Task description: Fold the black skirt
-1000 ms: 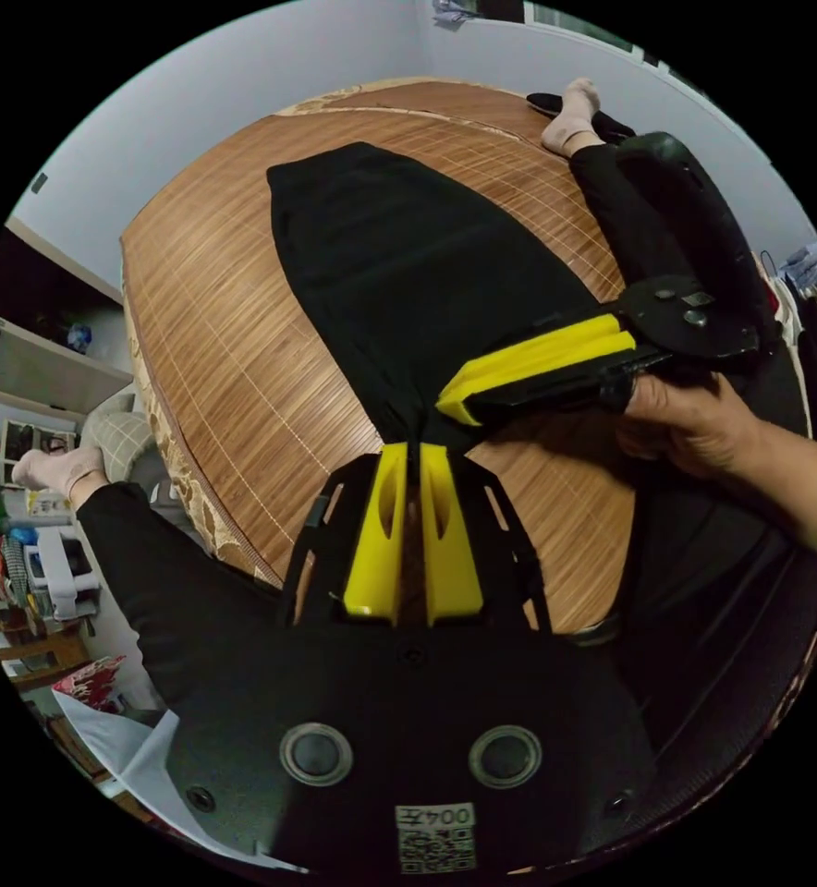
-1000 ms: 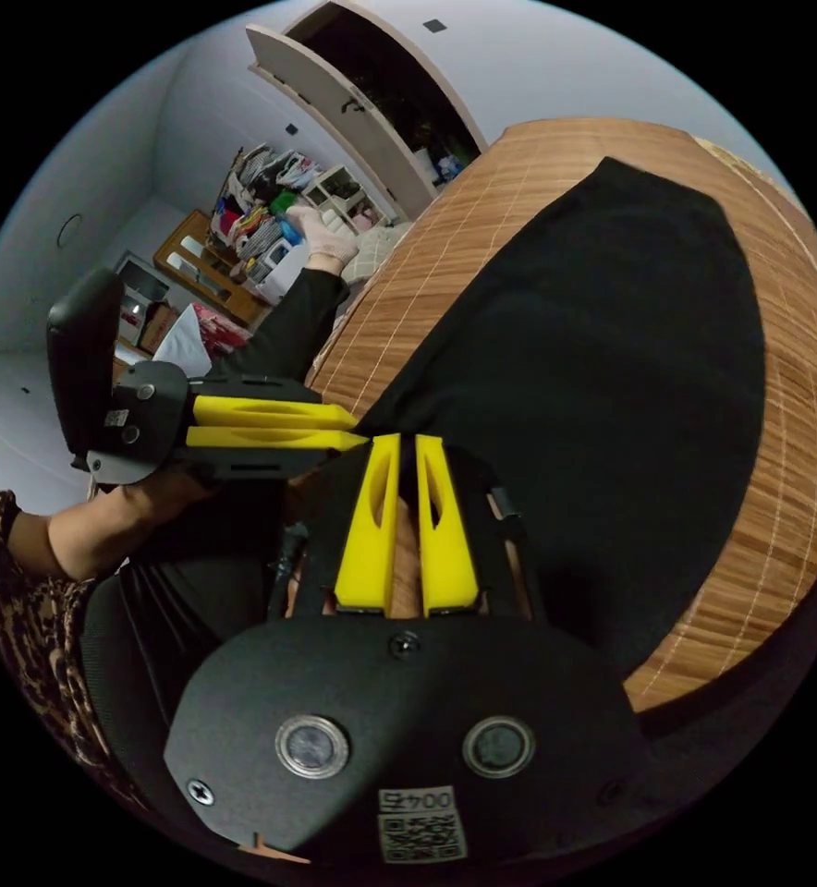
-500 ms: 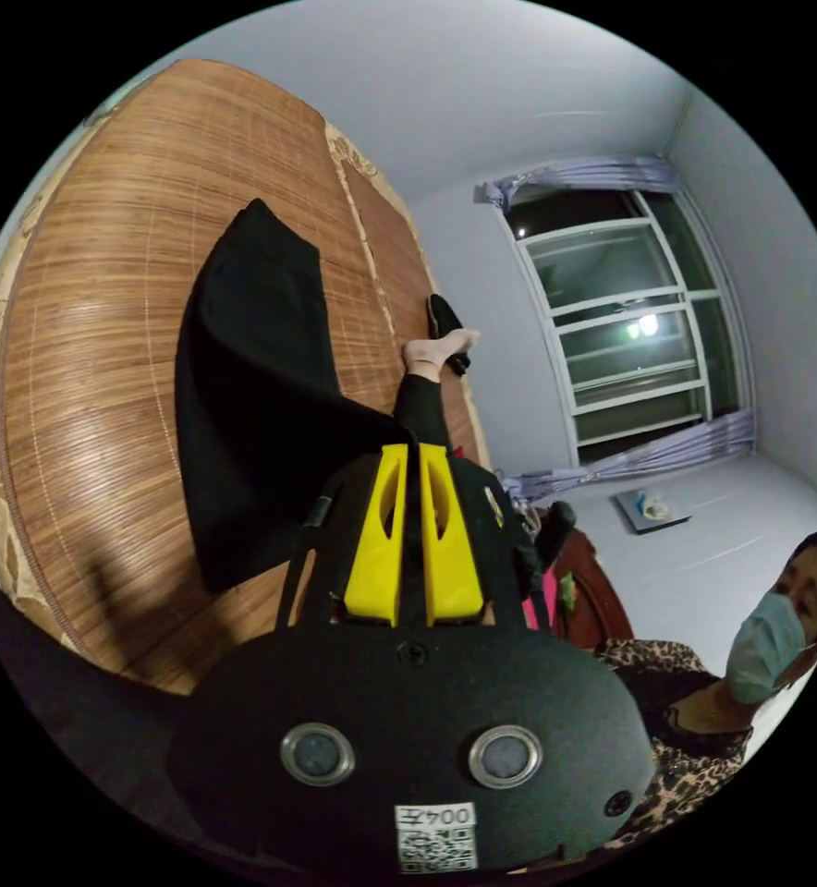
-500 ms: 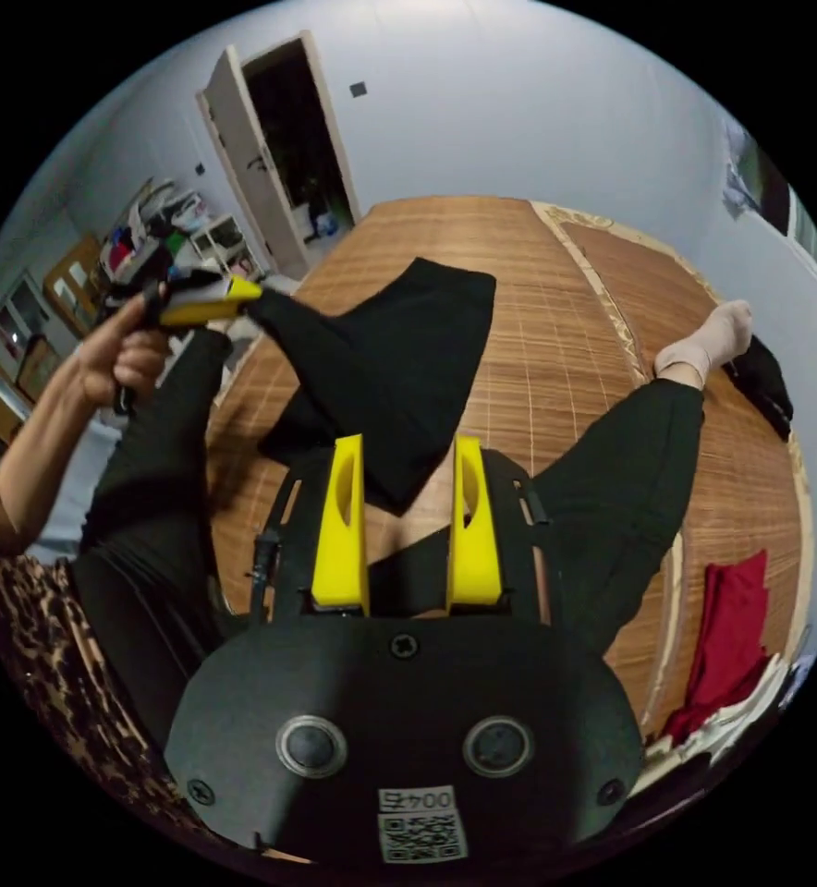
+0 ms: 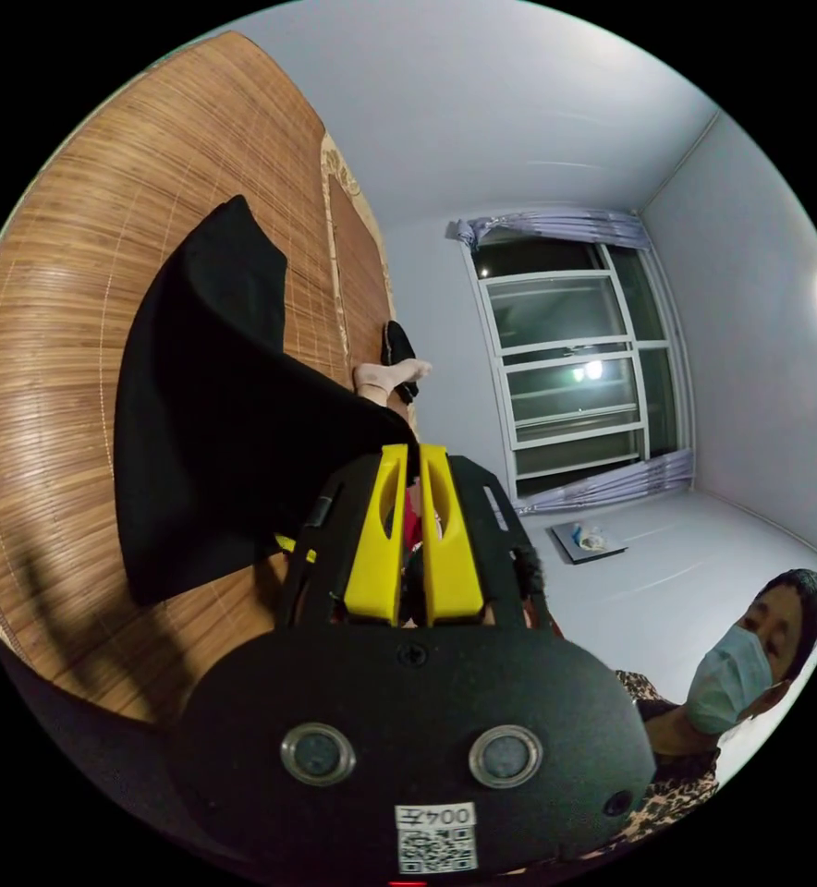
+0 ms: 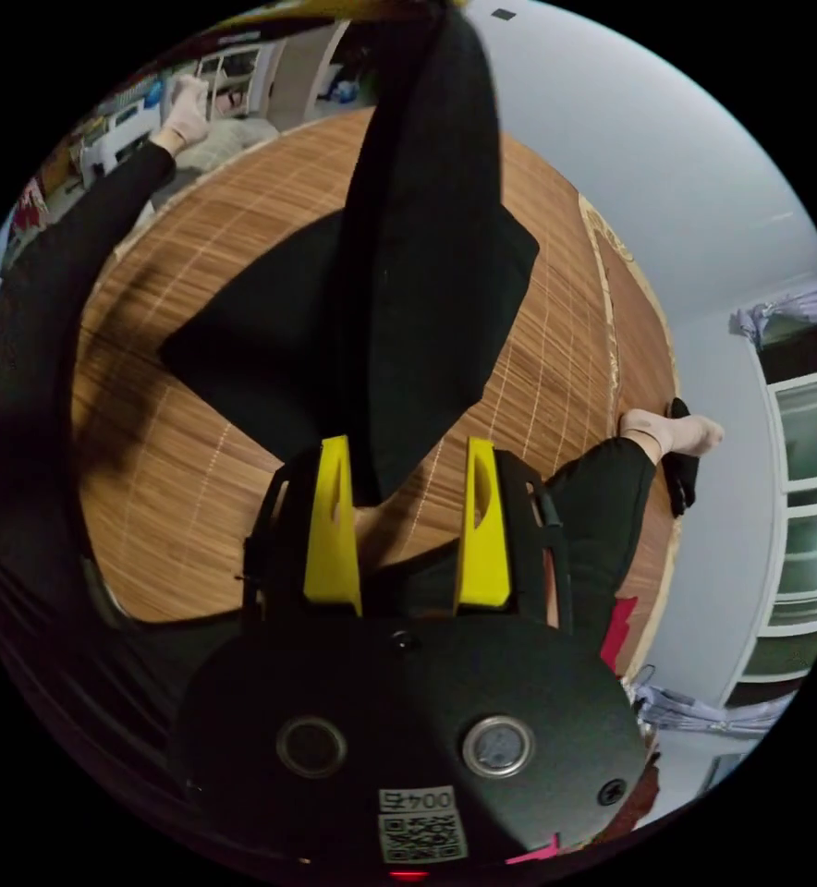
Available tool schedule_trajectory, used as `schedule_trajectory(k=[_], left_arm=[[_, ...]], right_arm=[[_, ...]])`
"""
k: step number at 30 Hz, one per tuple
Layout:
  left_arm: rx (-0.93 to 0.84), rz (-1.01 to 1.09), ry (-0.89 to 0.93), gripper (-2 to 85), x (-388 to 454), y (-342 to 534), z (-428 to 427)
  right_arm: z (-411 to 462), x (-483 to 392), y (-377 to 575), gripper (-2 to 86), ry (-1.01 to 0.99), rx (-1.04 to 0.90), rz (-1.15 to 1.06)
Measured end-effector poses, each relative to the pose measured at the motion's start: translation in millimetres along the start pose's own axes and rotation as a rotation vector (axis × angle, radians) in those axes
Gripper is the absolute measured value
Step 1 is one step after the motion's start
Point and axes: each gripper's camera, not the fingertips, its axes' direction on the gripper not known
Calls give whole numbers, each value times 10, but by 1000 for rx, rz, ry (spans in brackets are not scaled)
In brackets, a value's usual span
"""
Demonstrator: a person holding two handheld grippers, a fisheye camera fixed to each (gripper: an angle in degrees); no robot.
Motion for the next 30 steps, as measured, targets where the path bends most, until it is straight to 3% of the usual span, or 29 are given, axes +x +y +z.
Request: schedule_trajectory(k=[7,12,18,30], left_arm=[[11,-52,-87,24,-589,49,-484],[-39,-130,-225,24,-1214,184,-654],[-80,-151,-260,23,-1568,264,-729],[0,-183,5,23,-1597,109,-940]], right_arm=[[-114,62,74,56,-76,-58,62],[-13,58,58,47,-205,-143,78],[34,-72,71,47,-265,-189,98],[-161,-620,291,93,-227,-109,29]])
